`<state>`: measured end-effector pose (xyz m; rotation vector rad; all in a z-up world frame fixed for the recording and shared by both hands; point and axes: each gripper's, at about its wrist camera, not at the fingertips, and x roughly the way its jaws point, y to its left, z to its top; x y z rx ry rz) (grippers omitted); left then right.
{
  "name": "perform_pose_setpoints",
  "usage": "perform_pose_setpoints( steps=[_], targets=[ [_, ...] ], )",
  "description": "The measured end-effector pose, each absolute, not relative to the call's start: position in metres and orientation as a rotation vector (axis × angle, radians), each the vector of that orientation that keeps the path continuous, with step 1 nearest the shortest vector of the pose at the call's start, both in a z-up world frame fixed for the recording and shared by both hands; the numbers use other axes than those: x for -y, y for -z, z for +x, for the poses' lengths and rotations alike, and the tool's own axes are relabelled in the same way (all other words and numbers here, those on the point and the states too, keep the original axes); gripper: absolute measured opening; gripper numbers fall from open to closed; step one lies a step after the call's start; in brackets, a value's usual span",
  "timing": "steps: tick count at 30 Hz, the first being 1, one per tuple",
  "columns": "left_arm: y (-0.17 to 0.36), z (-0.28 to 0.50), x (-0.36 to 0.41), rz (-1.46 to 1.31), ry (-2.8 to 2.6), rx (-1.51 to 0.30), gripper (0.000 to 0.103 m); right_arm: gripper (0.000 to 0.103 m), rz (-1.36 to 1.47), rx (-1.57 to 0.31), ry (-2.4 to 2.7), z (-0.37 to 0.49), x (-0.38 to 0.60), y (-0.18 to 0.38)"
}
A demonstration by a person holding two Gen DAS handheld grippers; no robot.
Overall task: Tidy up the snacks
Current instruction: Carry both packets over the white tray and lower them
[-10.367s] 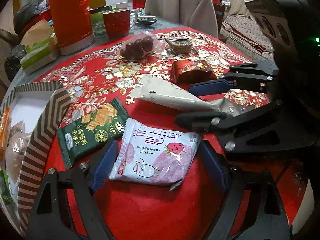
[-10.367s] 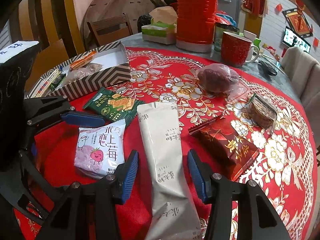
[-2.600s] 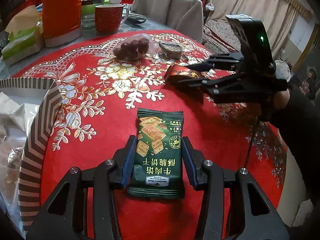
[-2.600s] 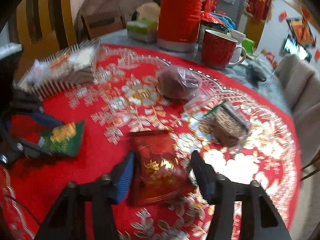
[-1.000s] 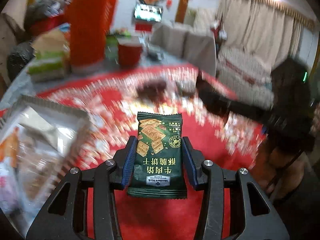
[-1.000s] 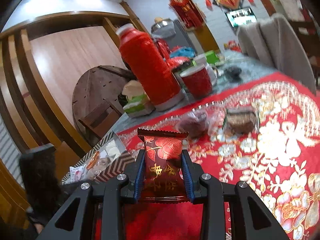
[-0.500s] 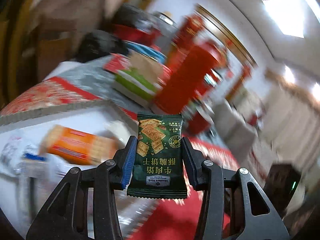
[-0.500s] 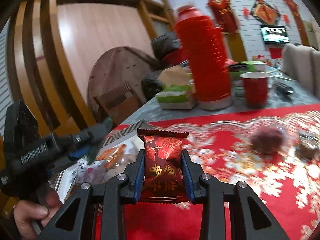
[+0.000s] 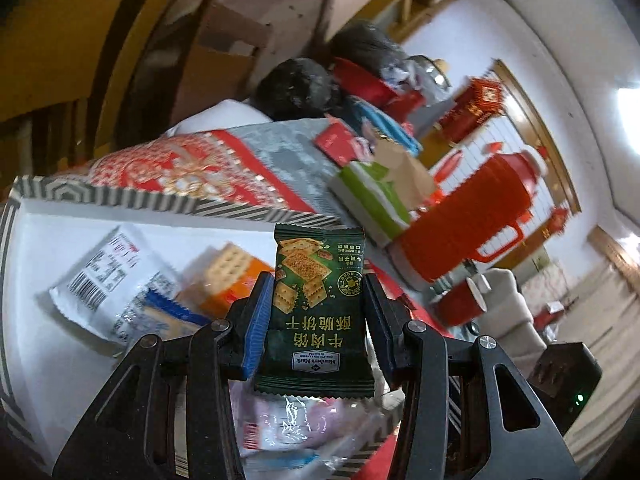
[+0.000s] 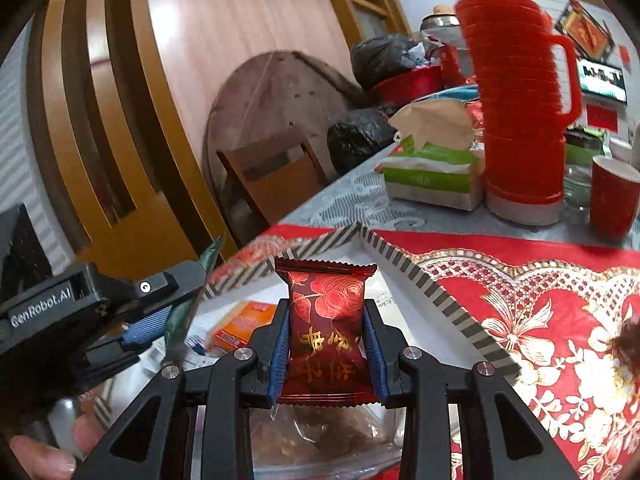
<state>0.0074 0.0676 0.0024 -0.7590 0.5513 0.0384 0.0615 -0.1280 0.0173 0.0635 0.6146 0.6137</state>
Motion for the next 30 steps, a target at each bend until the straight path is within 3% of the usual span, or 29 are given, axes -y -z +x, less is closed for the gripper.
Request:
perform_pose_setpoints(
  steps=[8,16,24,30],
  targets=[
    [0.005,0.008,-0.068,-0.745,-0.097,-0.591,0.044,0.033,0.035,-0.669,-0.597,0.07,0.125,-0.01],
    [0.006,0.007,-0.069,-0.747,-0.118,-0.592,0.07,0.033,-0.008,-0.733,-0.579,0.078,0.117,-0.002],
    [-0.006,0.003,-0.059,-0.637,-0.153,-0.547,0.076,0.035,-0.038,-0.692,-0.587,0.07,0.114,-0.006],
    [-0.014,0.0,-0.055,-0.563,-0.206,-0.508,0.079,0.052,-0.077,-0.572,-0.572,0.049,0.113,-0.018]
  ],
)
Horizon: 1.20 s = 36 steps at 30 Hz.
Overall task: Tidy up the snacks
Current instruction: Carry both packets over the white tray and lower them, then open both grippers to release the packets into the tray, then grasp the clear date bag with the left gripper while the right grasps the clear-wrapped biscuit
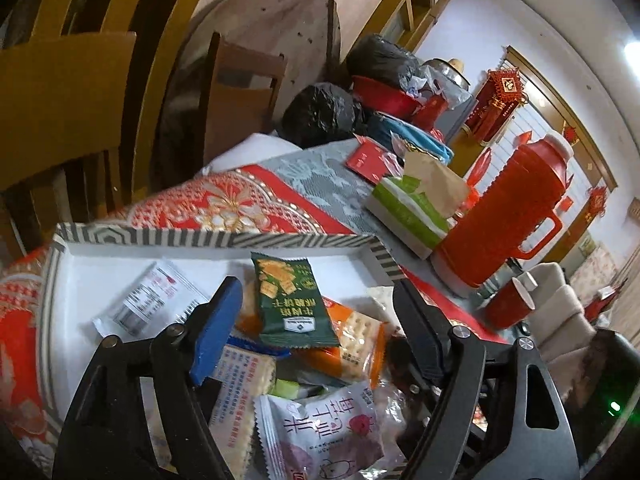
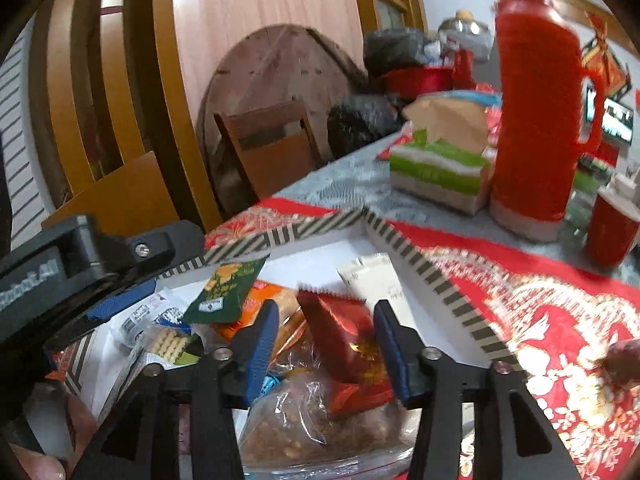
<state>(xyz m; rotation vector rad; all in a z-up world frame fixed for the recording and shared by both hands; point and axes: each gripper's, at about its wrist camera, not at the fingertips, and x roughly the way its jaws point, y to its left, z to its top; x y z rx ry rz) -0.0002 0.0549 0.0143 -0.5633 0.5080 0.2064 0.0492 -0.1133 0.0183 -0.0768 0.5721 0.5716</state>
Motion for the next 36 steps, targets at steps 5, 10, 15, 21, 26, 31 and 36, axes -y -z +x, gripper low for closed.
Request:
perform_pose_setpoints(
  steps=[5,10,15,21,26,31,36],
  targets=[
    [-0.015,0.001,-0.053,-0.537,-0.217,-0.503,0.079,0.063,-0.092,-0.458,-0.513,0.03,0.117,-0.028],
    [-0.014,0.003,-0.051,-0.525,-0.219,-0.5,0.079,0.065,-0.021,-0.385,-0.466,0.017,0.14,-0.035],
    [-0.012,0.0,-0.058,-0.602,-0.18,-0.488,0.079,0.065,0.059,-0.416,-0.38,0.002,0.189,-0.035],
    [-0.025,-0.015,-0.045,-0.577,-0.133,-0.371,0.083,0.065,0.154,-0.468,-0.176,-0.014,0.303,-0.033],
    [-0.035,-0.012,0.013,-0.389,0.04,-0.353,0.086,0.065,0.229,-0.555,0.003,0.005,0.396,-0.026],
    [-0.031,0.022,0.104,-0.179,0.349,-0.546,0.086,0.066,0.257,-0.68,0.011,0.044,0.432,-0.014],
    [-0.024,0.061,0.197,0.118,0.535,-0.636,0.086,0.066,0.25,-0.819,0.019,0.083,0.435,0.003]
  ],
)
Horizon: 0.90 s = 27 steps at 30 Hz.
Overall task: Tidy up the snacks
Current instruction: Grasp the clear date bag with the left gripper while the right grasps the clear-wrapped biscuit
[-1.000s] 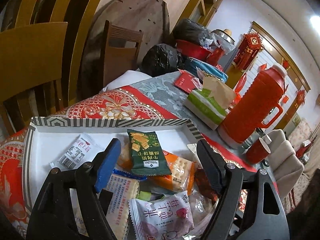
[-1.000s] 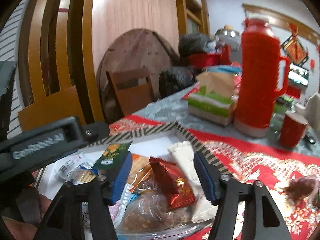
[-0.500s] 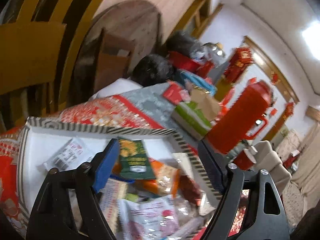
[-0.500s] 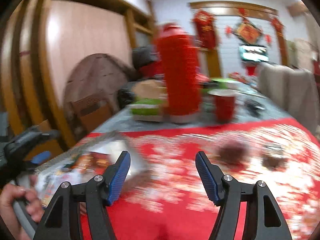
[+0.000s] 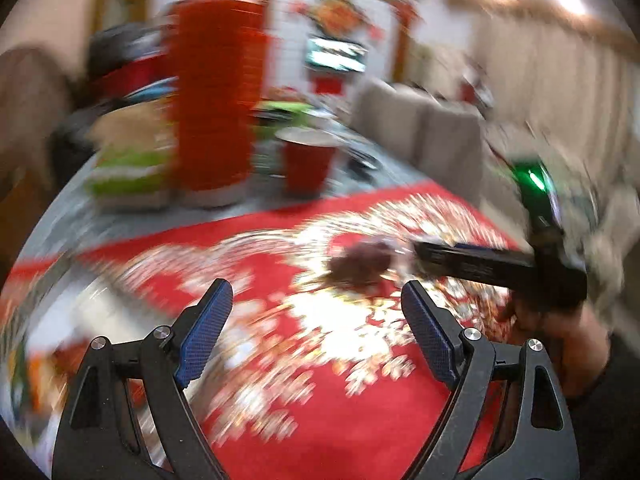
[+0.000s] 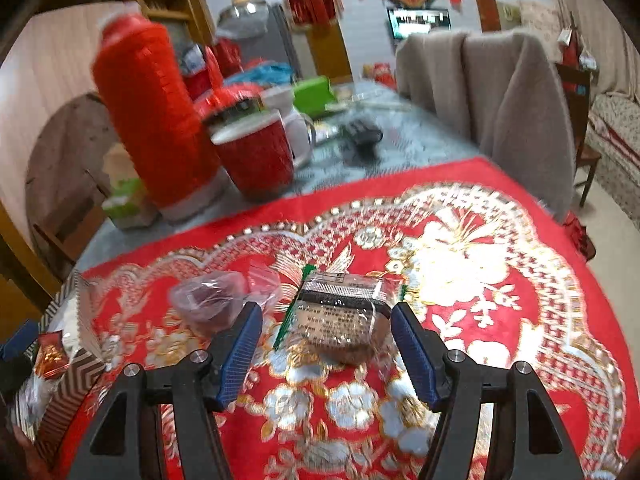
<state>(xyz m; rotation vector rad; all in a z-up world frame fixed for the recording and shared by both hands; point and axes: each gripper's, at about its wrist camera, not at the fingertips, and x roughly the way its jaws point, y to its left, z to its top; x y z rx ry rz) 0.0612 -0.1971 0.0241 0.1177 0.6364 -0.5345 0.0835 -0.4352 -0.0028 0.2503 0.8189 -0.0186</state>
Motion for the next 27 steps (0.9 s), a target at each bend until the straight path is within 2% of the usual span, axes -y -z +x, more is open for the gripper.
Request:
perform_pose_setpoints(
  steps=[7,8,14,15,17,18,19,27],
  targets=[
    [0.005,0.116,0.271,0.362,0.555,-0.688,0.086,0.066,0.206,-0.868,0.069,0.104,0.427,0.009],
    [0.008,0.124,0.275,0.372,0.543,-0.706,0.086,0.062,0.201,-0.869,0.081,0.104,0.427,0.009],
    [0.036,0.157,0.286,0.318,0.552,-0.845,0.086,0.058,0.243,-0.855,0.046,0.103,0.432,0.009],
    [0.038,0.157,0.288,0.32,0.561,-0.863,0.08,0.058,0.243,-0.855,0.038,0.104,0.43,0.01],
    [0.035,0.153,0.286,0.28,0.583,-0.855,0.058,0.055,0.251,-0.85,0.034,0.103,0.431,0.01],
    [0.034,0.15,0.286,0.269,0.582,-0.855,0.041,0.055,0.273,-0.843,0.025,0.102,0.434,0.01],
    [0.033,0.148,0.285,0.269,0.566,-0.856,0.035,0.054,0.29,-0.838,0.019,0.101,0.437,0.01],
    [0.013,0.104,0.256,0.165,0.605,-0.85,0.029,0.054,0.315,-0.789,0.021,0.086,0.437,0.003]
  ],
)
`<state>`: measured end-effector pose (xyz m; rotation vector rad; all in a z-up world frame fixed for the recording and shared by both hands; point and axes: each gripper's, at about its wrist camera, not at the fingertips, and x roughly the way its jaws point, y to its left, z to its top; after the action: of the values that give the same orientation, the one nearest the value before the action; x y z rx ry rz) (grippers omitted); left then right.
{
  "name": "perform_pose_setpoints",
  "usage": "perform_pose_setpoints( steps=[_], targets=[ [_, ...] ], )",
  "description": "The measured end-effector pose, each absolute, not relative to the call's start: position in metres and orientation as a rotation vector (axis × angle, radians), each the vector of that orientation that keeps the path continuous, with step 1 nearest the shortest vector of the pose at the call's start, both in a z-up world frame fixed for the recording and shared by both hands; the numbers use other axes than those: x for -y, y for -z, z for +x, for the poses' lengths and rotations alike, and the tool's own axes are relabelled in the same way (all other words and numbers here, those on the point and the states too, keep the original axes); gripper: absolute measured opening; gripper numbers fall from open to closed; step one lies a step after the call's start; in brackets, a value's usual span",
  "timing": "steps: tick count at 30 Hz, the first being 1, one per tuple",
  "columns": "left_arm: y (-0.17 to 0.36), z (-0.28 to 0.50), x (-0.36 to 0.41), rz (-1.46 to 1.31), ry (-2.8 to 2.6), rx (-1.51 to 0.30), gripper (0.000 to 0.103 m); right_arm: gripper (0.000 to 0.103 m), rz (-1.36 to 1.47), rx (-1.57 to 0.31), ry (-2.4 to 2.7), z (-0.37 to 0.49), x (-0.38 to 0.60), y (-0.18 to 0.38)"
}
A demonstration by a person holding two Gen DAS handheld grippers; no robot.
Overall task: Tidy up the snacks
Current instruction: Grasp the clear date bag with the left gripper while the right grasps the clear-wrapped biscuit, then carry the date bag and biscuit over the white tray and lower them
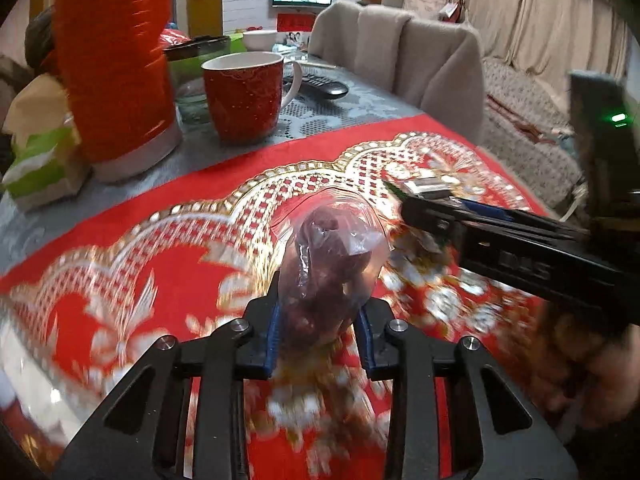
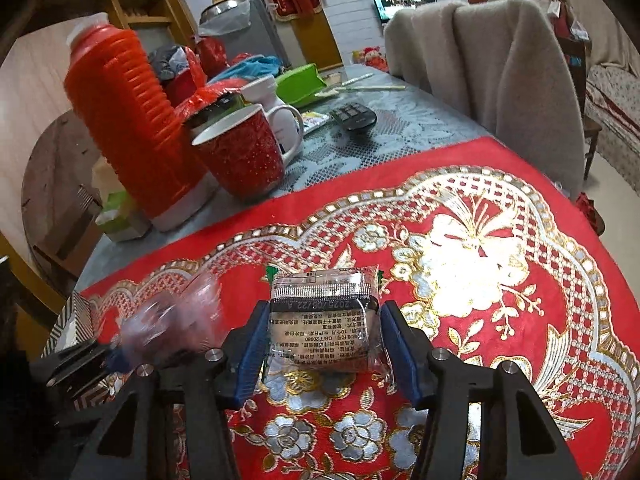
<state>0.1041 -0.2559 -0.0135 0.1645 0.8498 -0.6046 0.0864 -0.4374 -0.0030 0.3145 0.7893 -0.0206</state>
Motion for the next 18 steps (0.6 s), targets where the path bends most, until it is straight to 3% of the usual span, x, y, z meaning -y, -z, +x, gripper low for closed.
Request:
perform_pose_setpoints(
  steps=[10,18],
  targets=[
    [-0.022,0.027,0.207,0.084,0.652,-0.783,0.029,0.054,0.278,-0.735,-0.01,0.016,0.385,-0.005],
    [-0.012,0.011,0.18,0.083,0.572,-0.785,0.029,0.054,0.285,-0.681,-0.045,-0.017,0.347,-0.01]
  ],
)
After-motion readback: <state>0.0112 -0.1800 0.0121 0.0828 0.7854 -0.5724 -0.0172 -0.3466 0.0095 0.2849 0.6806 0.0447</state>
